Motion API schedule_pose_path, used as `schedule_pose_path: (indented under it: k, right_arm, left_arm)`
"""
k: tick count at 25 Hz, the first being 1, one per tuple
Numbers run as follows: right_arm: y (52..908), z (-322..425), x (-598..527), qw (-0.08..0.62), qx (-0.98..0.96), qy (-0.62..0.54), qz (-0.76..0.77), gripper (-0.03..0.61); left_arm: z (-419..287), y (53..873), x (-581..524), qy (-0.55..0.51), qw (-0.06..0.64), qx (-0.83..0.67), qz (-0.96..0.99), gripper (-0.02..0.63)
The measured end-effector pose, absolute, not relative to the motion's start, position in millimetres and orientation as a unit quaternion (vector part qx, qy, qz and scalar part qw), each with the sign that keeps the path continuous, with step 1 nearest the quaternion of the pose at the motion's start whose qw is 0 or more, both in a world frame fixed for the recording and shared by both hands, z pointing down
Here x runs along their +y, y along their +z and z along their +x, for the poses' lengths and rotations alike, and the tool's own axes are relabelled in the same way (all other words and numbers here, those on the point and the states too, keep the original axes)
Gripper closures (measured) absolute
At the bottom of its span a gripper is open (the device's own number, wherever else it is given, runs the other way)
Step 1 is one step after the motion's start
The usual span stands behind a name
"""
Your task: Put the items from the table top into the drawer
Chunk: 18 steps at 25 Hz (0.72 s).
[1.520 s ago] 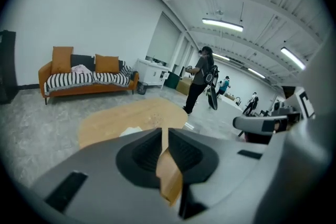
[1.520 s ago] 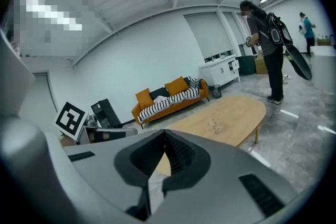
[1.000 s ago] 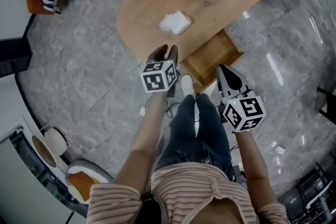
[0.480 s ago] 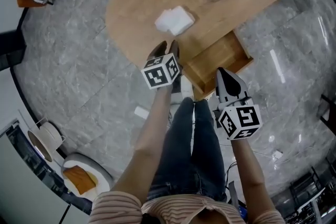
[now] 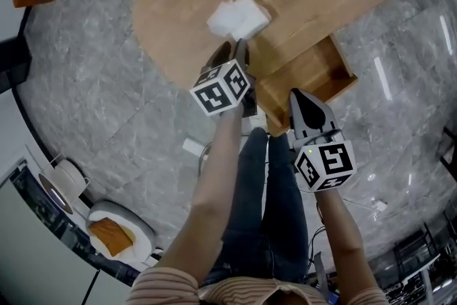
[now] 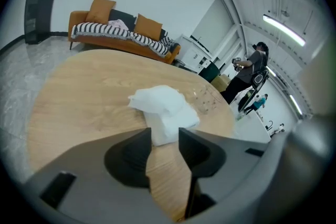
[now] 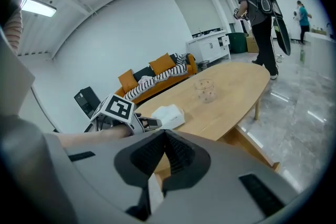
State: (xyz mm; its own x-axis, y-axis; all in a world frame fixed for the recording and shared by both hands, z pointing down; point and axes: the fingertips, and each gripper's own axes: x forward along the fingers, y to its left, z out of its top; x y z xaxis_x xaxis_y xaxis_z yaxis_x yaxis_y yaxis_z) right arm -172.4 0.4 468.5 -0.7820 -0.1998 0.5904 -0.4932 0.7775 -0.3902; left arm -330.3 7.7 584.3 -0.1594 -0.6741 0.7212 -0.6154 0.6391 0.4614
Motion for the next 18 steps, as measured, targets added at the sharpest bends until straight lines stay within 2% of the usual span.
schedule_pose_path:
  k: [18]
  right_arm:
    - [502.2, -221.4, -23.0, 0.305, -0.899, 0.262, 0.175, 0.571]
  left_arm:
    - [-354.1, 598.3, -15.4, -0.008, 0.502, -0.778, 0.379, 0.48]
